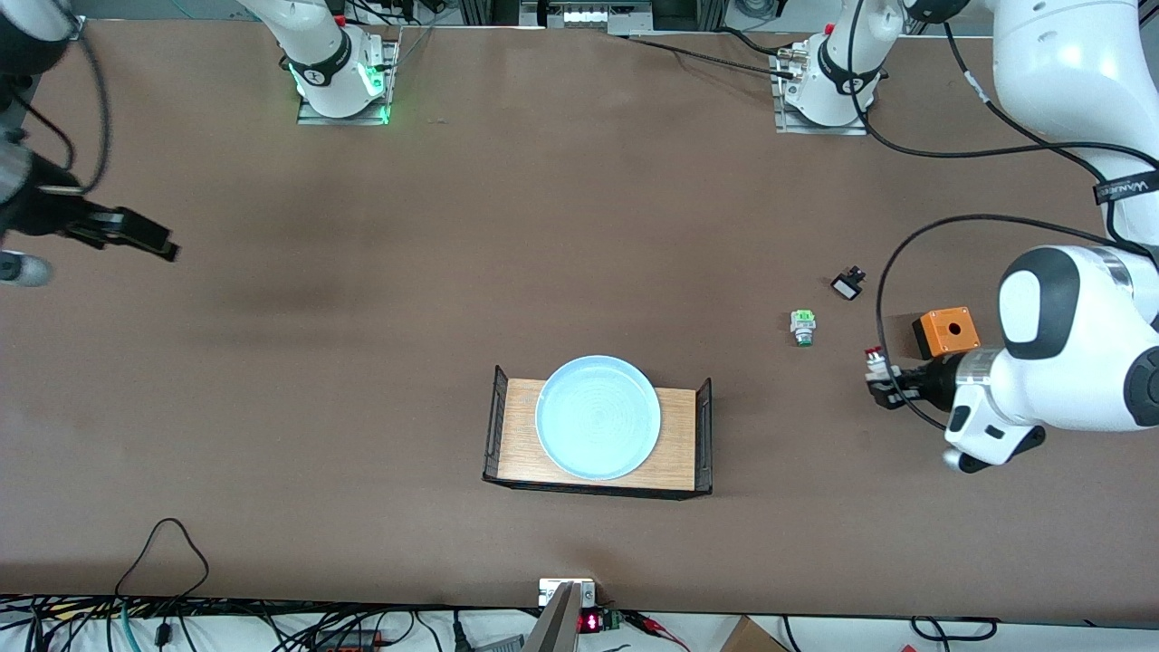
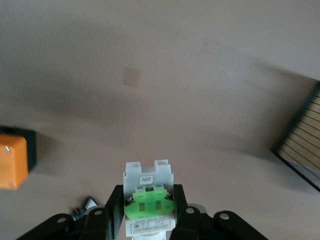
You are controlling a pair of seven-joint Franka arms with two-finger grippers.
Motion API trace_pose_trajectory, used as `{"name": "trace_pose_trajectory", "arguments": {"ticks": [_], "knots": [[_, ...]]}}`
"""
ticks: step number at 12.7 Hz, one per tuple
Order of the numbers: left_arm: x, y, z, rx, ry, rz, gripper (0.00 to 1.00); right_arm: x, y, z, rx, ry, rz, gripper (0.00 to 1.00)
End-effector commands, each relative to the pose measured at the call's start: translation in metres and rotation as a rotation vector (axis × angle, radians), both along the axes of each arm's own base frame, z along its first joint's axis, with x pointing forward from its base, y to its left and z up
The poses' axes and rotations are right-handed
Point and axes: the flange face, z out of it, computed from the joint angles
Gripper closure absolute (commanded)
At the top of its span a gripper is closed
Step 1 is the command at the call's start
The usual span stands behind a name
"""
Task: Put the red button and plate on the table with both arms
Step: 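Carry the button module with the left gripper toward the orange box, then lower the button with the left gripper while the right gripper reaches the plate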
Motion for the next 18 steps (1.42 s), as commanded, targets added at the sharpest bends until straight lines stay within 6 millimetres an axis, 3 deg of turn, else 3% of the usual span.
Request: {"name": "trace_pose_trajectory", "arguments": {"ticks": [1,3,7,9,12,14,18], "knots": [[-0.014,0.017,-0.044,0.039,-0.032,-0.099,0.94,-0.002,0.066,-0.011,-0.004,0.018,0.016,0.0],[-0.02,0.03,-0.073,0.043,-0.079,-0.137,0.94,-0.008,0.125,-0.028,-0.032,0.037,-0.032,0.0],[-0.038,0.064,-0.126,0.045,-0.142,-0.224,0.93,-0.018,0.192,-0.04,-0.033,0.016,-0.155,0.0],[-0.04,0.065,-0.147,0.041,-0.124,-0.25,0.92,-0.028,0.229,-0.039,-0.023,0.0,-0.214,0.0],[-0.041,0.063,-0.161,0.043,-0.123,-0.254,0.87,-0.039,0.292,-0.052,-0.007,0.029,-0.348,0.0],[-0.042,0.06,-0.165,0.042,-0.118,-0.258,0.8,-0.027,0.321,-0.065,-0.001,0.023,-0.411,0.0],[-0.043,0.056,-0.168,0.038,-0.108,-0.263,0.51,-0.007,0.38,-0.083,0.086,0.024,-0.559,0.0]]}}
